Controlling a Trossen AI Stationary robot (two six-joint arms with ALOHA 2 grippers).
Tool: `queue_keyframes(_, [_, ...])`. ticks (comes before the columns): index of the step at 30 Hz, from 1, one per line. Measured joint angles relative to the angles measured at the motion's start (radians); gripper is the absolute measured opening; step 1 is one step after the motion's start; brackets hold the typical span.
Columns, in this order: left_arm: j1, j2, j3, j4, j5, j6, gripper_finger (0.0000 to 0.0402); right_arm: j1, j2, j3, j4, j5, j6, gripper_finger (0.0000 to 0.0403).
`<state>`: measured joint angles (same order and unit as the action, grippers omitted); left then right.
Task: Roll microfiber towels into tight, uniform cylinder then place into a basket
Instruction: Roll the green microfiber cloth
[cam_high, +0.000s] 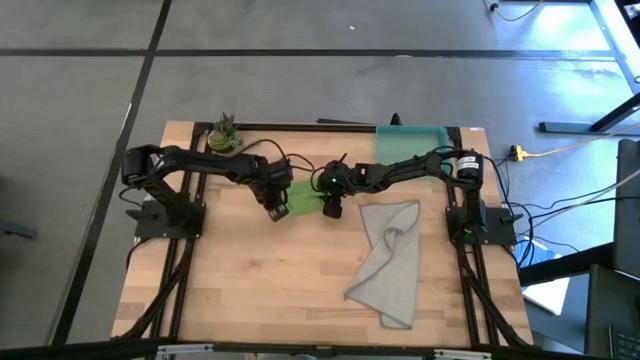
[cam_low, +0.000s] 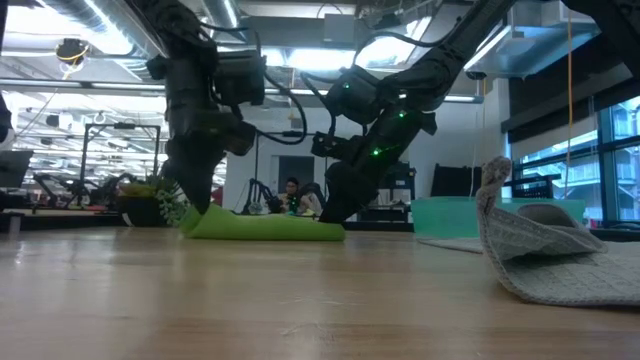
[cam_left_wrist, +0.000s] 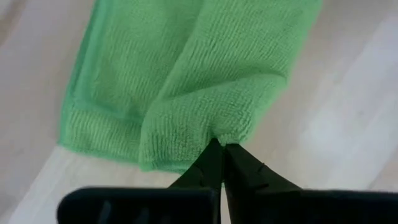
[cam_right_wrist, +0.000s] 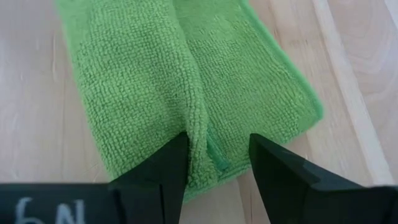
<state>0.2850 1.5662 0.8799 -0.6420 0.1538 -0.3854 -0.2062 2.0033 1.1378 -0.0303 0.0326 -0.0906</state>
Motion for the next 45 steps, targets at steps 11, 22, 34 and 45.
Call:
queue_keyframes(11, [-0.014,-0.004,0.0,-0.05,0.014,0.025,0.0,0.0,0.0,0.0,0.0,0.0,0.007,0.0172])
queue_keyframes(22, [-0.131,0.006,-0.02,-0.069,-0.148,0.079,0.0,0.001,0.0,0.0,-0.005,-0.058,0.01,0.0173])
queue_keyframes(34, [-0.137,0.005,-0.093,0.006,-0.167,0.028,0.0,0.0,-0.004,0.0,-0.005,-0.056,0.004,0.0219])
queue_keyframes(45, [-0.138,0.004,-0.095,0.022,-0.172,0.026,0.0,0.017,-0.07,-0.002,-0.104,-0.048,-0.066,0.0222])
